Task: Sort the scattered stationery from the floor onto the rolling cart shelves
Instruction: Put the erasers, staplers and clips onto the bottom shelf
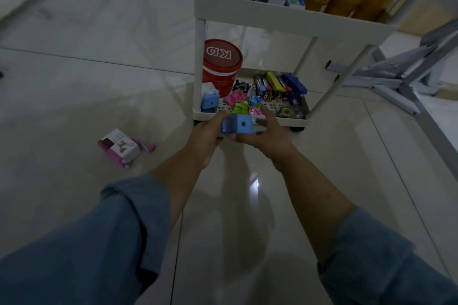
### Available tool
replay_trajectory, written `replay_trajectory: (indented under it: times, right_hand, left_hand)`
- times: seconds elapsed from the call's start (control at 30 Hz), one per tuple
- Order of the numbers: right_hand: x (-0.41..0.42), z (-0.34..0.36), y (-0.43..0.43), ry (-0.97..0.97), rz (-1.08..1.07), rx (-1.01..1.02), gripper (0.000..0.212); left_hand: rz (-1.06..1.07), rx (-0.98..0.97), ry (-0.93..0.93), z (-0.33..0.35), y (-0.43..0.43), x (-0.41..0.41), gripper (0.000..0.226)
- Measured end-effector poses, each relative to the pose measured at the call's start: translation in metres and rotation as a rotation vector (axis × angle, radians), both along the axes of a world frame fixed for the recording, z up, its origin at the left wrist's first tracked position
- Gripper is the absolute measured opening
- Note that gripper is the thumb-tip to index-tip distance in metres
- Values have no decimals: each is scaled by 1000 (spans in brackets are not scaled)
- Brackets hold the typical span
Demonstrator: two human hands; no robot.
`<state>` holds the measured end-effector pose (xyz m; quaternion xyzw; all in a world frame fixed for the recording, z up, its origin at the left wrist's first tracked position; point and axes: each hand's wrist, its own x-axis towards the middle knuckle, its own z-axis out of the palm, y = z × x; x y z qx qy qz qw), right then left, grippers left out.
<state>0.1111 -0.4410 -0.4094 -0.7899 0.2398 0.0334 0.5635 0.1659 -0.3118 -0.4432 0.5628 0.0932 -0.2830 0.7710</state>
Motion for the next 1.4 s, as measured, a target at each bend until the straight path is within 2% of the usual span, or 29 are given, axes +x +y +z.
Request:
replay_trajectory:
  times: [0.07,0.13,0.2,0.3,0.37,0.47,0.53,0.67,0.83,0.93,1.0,1.03,1.13,1.2,1.3,1.4]
  right_hand:
    - [-1,0,7,201,-234,404,81]
    - [0,-2,10,292,-272,719,69]
    - [5,-6,10,237,-270,832,64]
    - [16,-5,9,167,-296,862,46]
    - [21,0,7,137,-250,837,30]
    - [32,9,4,78,-221,685,12]
    - [42,16,3,33,-191,552,7]
    - [60,16,5,-95,-168,416,17]
    - [79,-9,14,-207,-206,382,38]
    - [86,-17,19,-232,-313,302,49]
    - [90,-21,22,-248,-395,256,50]
    - [91,-23,24,-241,-413,172,49]
    - [95,-30,26,-254,-338,-66,27]
    - [96,-30,26,-234,-262,-148,14]
    - [93,-31,19,-217,-161,-260,31]
    - [90,-33,11,-260,-117,-334,34]
  left_hand:
    - [83,-21,-6,-3,-2,-1,18]
    - [65,-10,-75,-6,-4,-5,23]
    - [-9,2,-134,-6,-7,-9,34]
    - [-28,-35,-186,-4,-9,-8,58]
    - [-30,-10,-223,0,-8,-2,67]
    - [-71,44,-313,11,-8,10,38]
    - [-85,56,-369,20,-9,17,35]
    - [-59,89,-440,28,-13,33,42]
    - [12,19,-322,32,-20,45,45]
    - [-34,241,-464,20,-23,34,46]
    - [-117,423,-570,14,-23,25,49]
    - [-163,519,-613,11,-23,22,52]
    - [-209,726,-712,8,-23,19,54]
    - [-207,813,-770,10,-24,20,53]
    - [-243,922,-848,11,-23,23,53]
    - [-375,1136,-844,7,-21,32,59]
